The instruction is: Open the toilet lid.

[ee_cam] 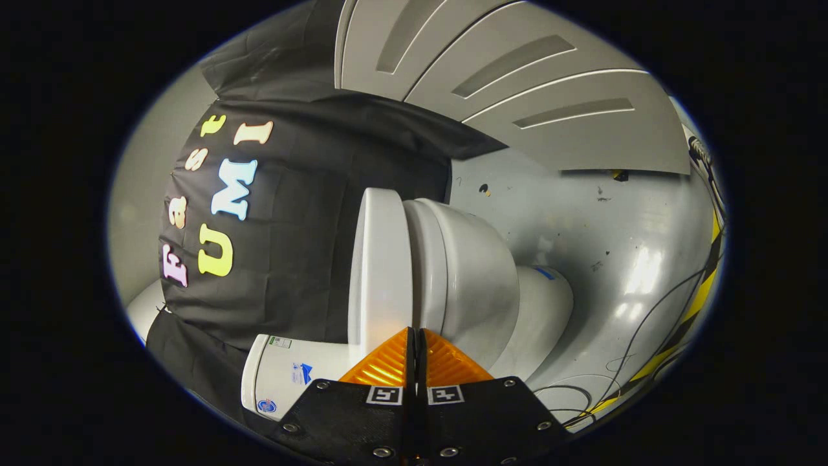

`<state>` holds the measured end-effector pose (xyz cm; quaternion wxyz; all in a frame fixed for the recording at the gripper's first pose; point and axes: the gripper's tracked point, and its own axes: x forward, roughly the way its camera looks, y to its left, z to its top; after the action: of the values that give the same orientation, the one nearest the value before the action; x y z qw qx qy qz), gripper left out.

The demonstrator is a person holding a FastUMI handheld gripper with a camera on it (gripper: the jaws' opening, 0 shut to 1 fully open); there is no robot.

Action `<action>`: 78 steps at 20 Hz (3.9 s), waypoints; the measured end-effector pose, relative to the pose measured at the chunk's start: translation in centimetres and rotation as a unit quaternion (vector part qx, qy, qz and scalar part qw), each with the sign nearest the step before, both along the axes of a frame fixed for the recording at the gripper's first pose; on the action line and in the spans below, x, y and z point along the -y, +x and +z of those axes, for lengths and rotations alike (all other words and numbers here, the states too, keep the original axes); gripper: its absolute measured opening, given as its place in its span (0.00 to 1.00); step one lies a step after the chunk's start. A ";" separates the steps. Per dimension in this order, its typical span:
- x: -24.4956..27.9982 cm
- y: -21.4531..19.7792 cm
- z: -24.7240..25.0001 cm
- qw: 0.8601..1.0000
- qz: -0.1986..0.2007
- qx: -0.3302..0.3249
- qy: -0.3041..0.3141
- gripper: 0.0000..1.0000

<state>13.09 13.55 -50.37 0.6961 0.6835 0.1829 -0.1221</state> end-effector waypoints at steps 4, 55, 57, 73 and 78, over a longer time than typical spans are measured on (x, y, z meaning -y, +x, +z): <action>0.2 -0.2 1.1 1.000 -0.001 -0.018 -0.011 0.00; -6.9 3.1 24.4 0.885 0.128 -0.072 -0.442 0.00; -7.6 3.5 25.3 0.878 0.132 -0.066 -0.456 0.00; -13.9 5.5 30.1 0.824 0.170 -0.023 -0.540 0.00; -16.0 6.1 31.4 0.814 0.181 -0.007 -0.553 0.00</action>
<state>19.19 29.59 -18.96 0.9647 0.1374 0.2101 -0.0794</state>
